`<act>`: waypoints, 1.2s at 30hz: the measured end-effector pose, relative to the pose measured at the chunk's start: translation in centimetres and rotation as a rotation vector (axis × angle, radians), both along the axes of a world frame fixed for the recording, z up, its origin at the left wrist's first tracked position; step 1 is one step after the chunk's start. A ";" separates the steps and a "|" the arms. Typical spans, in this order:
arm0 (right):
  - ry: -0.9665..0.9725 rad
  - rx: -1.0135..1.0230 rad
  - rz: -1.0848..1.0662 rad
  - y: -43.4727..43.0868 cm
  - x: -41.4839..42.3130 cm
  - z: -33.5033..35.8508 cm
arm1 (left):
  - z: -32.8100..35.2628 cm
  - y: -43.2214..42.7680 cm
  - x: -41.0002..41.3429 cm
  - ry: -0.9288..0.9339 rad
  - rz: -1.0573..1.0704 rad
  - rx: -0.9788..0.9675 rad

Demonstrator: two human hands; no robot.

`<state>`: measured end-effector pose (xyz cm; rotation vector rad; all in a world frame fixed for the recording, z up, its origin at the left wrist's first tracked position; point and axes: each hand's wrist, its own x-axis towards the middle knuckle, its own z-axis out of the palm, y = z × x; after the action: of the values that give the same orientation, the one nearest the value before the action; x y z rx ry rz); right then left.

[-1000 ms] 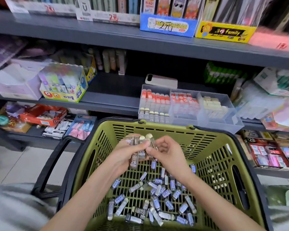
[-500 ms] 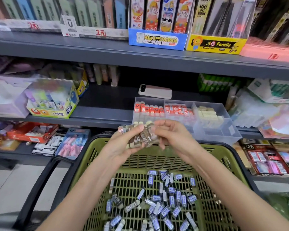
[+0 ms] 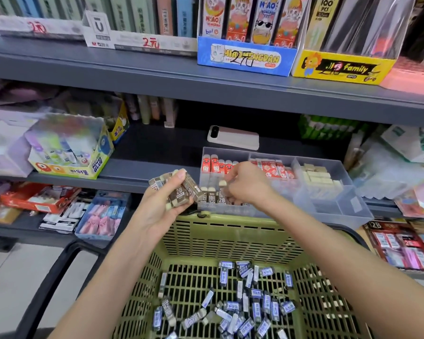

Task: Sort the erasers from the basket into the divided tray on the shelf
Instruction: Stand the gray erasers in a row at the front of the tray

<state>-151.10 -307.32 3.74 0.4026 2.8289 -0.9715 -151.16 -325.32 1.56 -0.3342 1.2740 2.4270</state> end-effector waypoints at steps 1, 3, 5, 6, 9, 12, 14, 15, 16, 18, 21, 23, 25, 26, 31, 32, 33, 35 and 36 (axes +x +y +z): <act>-0.001 0.044 -0.005 -0.1 0.0 -0.2 | -0.1 -0.1 0.0 -0.001 -0.002 0.009; -0.039 0.034 -0.017 -0.1 -0.1 -0.3 | -0.3 -0.3 0.0 0.000 -0.007 0.027; -0.081 0.032 0.002 0.1 -0.2 -0.2 | -0.5 -0.4 -0.1 -0.003 -0.008 0.043; -0.097 0.063 0.020 0.1 -0.3 -0.2 | -0.5 -0.4 -0.1 0.000 -0.014 0.046; -0.069 0.176 0.049 -0.5 -0.2 -0.6 | -0.5 -0.3 -0.1 0.018 -0.035 0.042; -0.051 0.198 0.079 -1.0 0.1 -0.7 | -0.4 -0.3 -0.2 0.031 -0.038 0.041; -0.034 0.201 0.115 -0.9 0.5 -0.2 | -0.4 -0.3 -0.1 0.034 -0.030 0.043; 0.010 0.213 0.125 -0.9 0.7 0.2 | -0.4 -0.3 -0.1 0.036 -0.027 0.045; 0.080 0.206 0.132 -0.9 1.1 0.7 | -0.5 -0.3 -0.1 0.041 -0.026 0.049; 0.196 -0.011 0.130 -1.3 1.9 2.0 | -0.5 -0.3 -0.1 0.057 -0.028 0.049; 0.170 -0.296 0.221 -2.9 3.2 3.6 | -0.3 -0.3 0.2 0.130 -0.069 -0.015; 0.177 -0.180 0.280 -3.7 3.2 3.7 | -0.2 -0.3 0.5 0.191 -0.098 -0.073; 0.171 -0.131 0.307 -3.8 2.9 3.8 | -0.2 -0.2 0.7 0.219 -0.110 -0.104; 0.148 -0.168 0.327 -3.5 2.7 3.8 | -0.2 -0.2 0.8 0.221 -0.114 -0.104; 0.049 -0.434 0.218 -0.1 1.4 4.5 | -0.3 -0.4 0.5 0.155 -0.103 -0.026; 0.055 -0.382 0.186 0.6 1.1 4.5 | -0.3 -0.5 0.5 0.145 -0.095 -0.017; 0.053 -0.288 0.176 1.2 0.9 4.3 | -0.4 -0.6 0.4 0.139 -0.088 -0.009; 0.012 -0.102 0.190 1.9 0.7 3.6 | -0.4 -0.8 0.3 0.128 -0.079 0.015; -0.009 -0.055 0.191 2.1 0.8 3.3 | -0.5 -0.8 0.3 0.121 -0.078 0.030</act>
<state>-150.28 -305.22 7.04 0.1277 2.7628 -1.0024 -150.90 -326.16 1.11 -0.1286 1.2741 2.4294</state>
